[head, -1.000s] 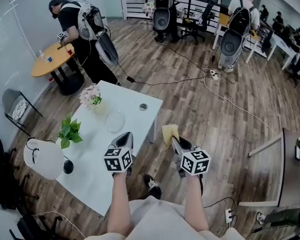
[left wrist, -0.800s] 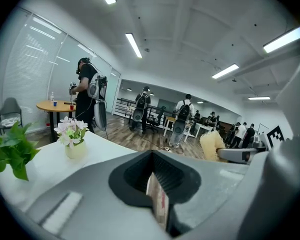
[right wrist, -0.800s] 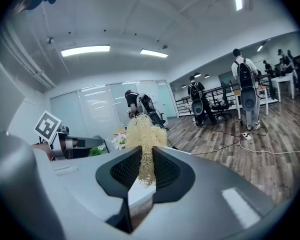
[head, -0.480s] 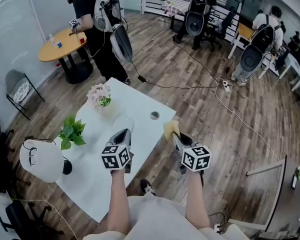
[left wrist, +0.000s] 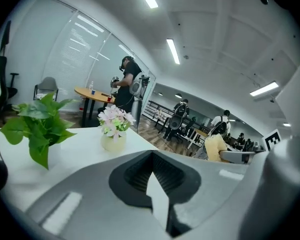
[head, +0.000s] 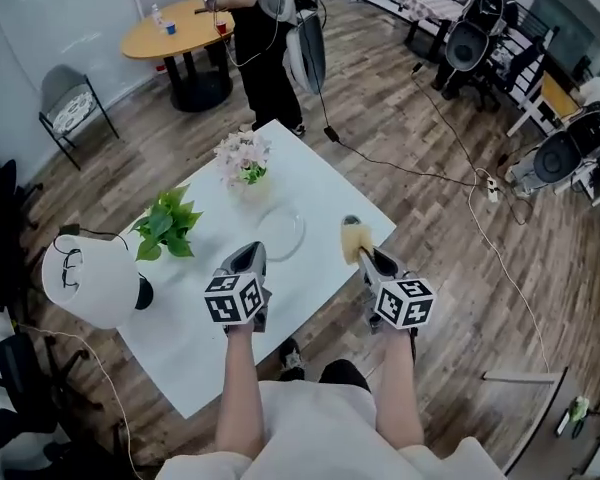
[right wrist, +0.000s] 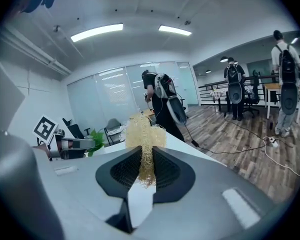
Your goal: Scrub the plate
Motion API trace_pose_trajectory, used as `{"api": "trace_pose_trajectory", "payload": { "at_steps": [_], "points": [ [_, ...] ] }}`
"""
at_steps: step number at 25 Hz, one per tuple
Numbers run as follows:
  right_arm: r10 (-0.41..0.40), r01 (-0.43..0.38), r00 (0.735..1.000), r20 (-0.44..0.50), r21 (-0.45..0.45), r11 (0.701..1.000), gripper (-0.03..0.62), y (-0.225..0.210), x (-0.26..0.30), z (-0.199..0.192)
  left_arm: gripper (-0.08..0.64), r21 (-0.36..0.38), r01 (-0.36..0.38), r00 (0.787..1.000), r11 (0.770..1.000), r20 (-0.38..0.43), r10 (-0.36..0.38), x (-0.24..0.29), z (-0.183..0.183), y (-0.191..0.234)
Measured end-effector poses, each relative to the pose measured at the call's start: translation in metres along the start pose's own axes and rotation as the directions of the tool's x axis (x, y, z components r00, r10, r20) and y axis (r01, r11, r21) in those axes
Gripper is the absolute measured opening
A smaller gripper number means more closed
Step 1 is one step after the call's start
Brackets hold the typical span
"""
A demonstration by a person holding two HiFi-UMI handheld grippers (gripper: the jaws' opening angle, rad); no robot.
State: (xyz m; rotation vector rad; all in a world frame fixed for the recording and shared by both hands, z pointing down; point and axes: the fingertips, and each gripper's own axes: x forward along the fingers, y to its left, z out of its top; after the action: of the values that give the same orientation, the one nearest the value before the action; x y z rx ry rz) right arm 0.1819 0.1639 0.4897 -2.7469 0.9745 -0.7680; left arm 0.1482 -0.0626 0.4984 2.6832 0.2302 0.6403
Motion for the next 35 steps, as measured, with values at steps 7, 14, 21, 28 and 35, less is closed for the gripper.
{"api": "trace_pose_trajectory", "payload": {
  "at_steps": [7, 14, 21, 28, 35],
  "points": [
    [0.067, -0.063, 0.995, -0.078, 0.053, 0.997, 0.083, 0.009, 0.035, -0.038, 0.0, -0.063, -0.085, 0.996, 0.994, -0.026, 0.083, -0.027, -0.033, 0.034],
    [0.181, -0.175, 0.966, -0.185, 0.045, 0.983, 0.083, 0.028, 0.075, -0.066, 0.0, -0.134, -0.149, 0.988, 0.98, -0.053, 0.143, -0.03, -0.061, 0.044],
    [0.239, -0.265, 0.915, -0.326, -0.038, 0.964, 0.083, 0.04, 0.121, -0.084, 0.0, -0.216, -0.206, 0.978, 0.955, -0.07, 0.195, -0.009, -0.076, 0.047],
    [0.255, -0.337, 0.854, -0.453, -0.108, 0.935, 0.083, 0.05, 0.161, -0.116, 0.0, -0.249, -0.217, 0.975, 0.944, -0.102, 0.197, 0.025, -0.088, 0.045],
    [0.212, -0.404, 0.786, -0.581, -0.223, 0.887, 0.083, 0.065, 0.185, -0.144, 0.002, -0.244, -0.259, 0.961, 0.934, -0.158, 0.226, 0.04, -0.1, 0.051]
  ]
}}
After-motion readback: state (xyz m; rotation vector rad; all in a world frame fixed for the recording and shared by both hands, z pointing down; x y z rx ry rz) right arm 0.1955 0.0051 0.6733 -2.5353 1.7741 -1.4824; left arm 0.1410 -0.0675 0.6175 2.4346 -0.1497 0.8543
